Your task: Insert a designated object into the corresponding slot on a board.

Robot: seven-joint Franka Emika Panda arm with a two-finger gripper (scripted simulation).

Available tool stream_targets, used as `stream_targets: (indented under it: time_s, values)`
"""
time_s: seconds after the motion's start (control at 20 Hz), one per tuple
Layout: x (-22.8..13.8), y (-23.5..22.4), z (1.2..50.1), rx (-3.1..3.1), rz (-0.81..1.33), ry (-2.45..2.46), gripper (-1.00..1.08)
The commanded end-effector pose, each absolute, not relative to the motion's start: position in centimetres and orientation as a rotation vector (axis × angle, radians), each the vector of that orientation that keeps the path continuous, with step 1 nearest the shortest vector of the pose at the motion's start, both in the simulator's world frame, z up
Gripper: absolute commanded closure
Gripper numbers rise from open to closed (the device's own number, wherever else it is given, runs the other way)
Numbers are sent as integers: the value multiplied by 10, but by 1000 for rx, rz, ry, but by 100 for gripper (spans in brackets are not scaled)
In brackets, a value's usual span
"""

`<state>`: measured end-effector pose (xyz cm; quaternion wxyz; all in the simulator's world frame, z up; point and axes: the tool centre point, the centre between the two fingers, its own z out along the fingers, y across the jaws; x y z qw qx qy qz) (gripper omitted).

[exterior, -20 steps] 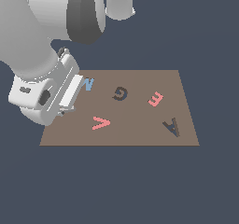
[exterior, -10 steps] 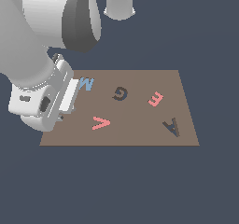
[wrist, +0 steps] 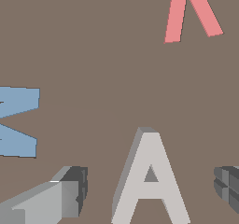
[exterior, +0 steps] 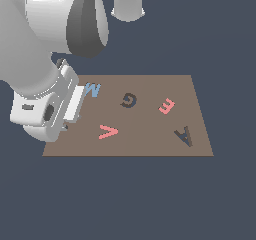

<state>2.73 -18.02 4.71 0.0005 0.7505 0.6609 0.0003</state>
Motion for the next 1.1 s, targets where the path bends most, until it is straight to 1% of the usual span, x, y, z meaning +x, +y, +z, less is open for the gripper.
stream_targets:
  time_s: [0.0,0.25,0.3,1.05]
  values:
    - [27,-180,40,2358,0,2076,-92]
    - [27,-180,30,2358,0,2076,-92]
    - [27,-180,30,2358,0,2076,108]
    - [27,-180,33,2358,-1,2077,108]
